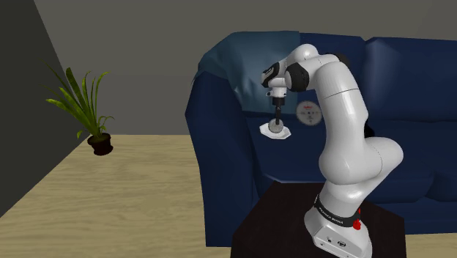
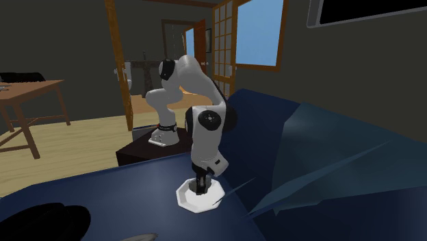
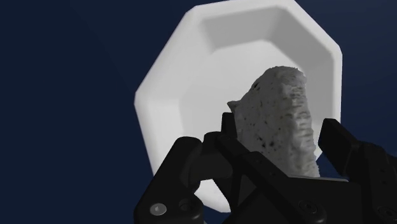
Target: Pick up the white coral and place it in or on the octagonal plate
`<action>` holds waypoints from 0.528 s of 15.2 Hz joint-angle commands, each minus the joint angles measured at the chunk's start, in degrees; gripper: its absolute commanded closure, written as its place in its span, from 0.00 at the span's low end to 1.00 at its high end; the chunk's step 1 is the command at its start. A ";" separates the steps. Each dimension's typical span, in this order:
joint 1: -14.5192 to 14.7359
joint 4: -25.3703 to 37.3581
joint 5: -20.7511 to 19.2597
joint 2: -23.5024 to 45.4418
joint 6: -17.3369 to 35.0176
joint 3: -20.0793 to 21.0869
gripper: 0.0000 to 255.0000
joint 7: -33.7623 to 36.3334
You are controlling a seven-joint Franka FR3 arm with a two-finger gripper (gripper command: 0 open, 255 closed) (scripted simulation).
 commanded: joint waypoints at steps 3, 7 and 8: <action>-0.01 0.03 0.01 0.03 0.03 0.01 1.00 -0.01; -0.02 0.05 0.01 0.04 0.03 0.01 0.00 -0.01; -0.02 0.05 0.01 0.04 0.03 0.01 0.00 -0.01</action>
